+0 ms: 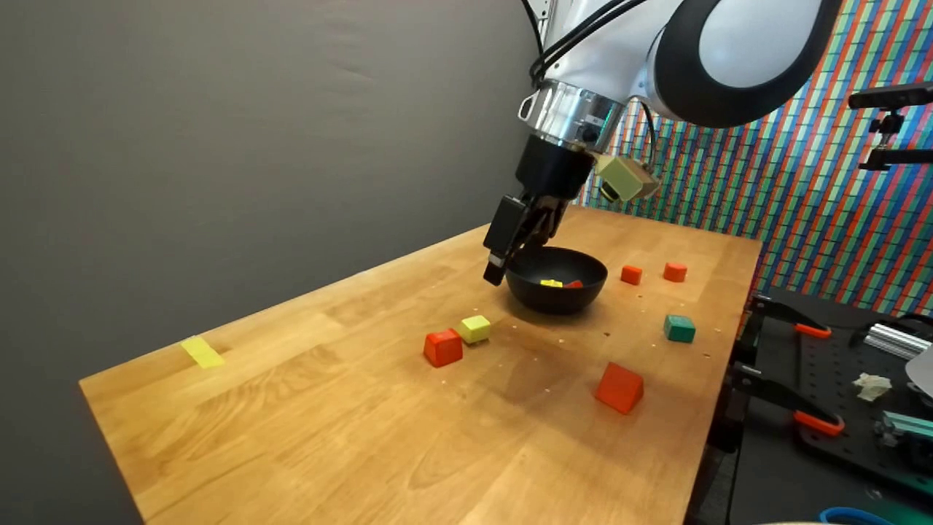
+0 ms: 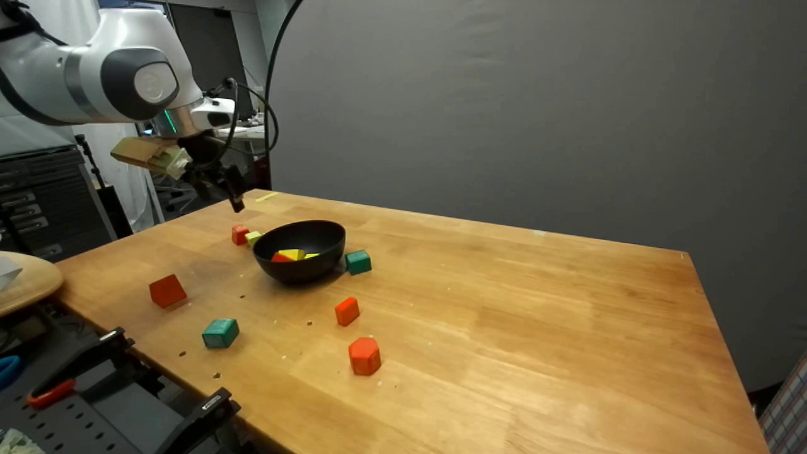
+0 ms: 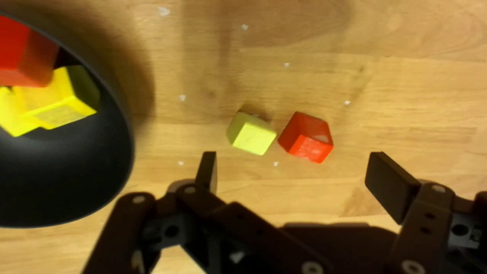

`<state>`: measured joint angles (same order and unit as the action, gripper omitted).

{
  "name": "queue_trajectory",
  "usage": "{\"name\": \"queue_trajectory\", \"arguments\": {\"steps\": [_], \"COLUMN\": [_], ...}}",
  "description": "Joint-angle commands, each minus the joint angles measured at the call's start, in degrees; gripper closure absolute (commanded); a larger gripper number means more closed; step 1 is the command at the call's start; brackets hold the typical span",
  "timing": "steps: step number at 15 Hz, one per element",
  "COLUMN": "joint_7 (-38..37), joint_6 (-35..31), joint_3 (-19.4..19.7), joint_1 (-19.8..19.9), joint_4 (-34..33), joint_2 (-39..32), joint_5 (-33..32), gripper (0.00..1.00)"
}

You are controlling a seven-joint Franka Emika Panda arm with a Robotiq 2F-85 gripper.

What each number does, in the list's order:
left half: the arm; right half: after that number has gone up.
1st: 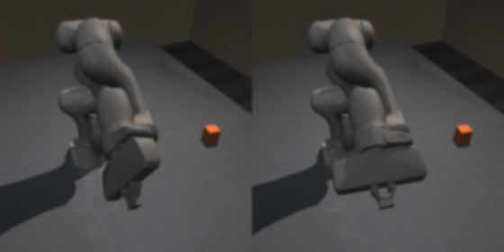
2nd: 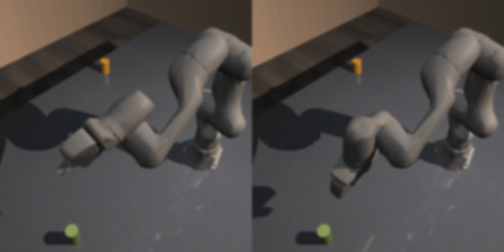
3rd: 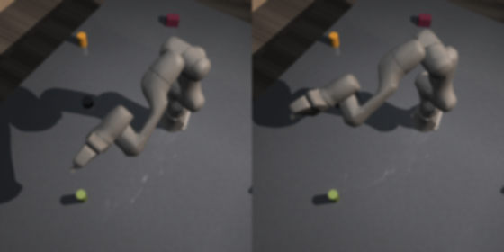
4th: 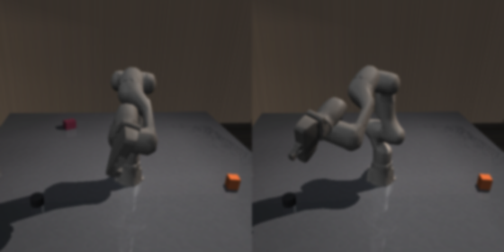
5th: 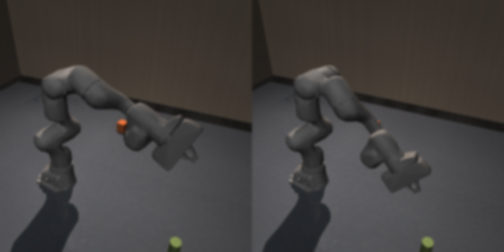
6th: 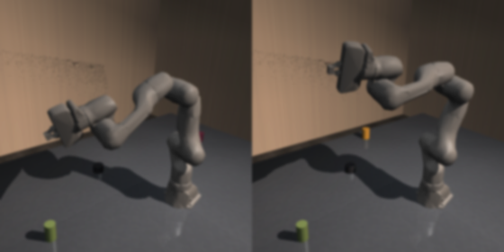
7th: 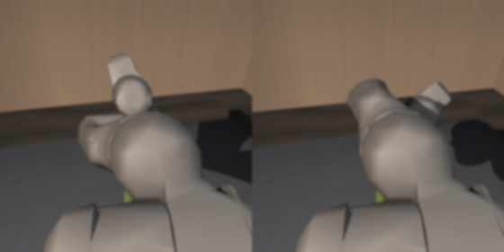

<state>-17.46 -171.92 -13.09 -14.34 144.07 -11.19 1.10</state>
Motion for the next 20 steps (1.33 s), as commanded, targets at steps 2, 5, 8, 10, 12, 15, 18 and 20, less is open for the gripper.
{"name": "queue_trajectory", "arguments": {"steps": [2, 5, 8, 10, 12, 15, 18, 20], "joint_7": [6.80, 6.04, 5.13, 4.58, 4.01, 3.58, 3.01, 2.58], "joint_6": [1.77, 4.16, 6.79, 8.17, 9.37, 11.36, 13.08, 13.90], "joint_3": [-3.26, -1.98, -0.89, -0.14, 0.58, 1.27, 1.75, 2.00], "joint_1": [0.56, 0.05, -0.40, -1.02, -1.83, -2.92, -4.17, -5.12], "joint_4": [-8.49, -13.88, -19.03, -22.47, -25.38, -28.45, -30.36, -30.73], "joint_2": [-8.70, -13.55, -17.74, -20.49, -22.86, -25.35, -26.82, -27.17], "joint_5": [3.27, 3.40, 3.86, 4.04, 3.86, 3.53, 3.41, 3.19], "gripper": [0.00, 0.00, 0.00, 0.00, 0.00, 0.00, 0.00, 0.00]}}
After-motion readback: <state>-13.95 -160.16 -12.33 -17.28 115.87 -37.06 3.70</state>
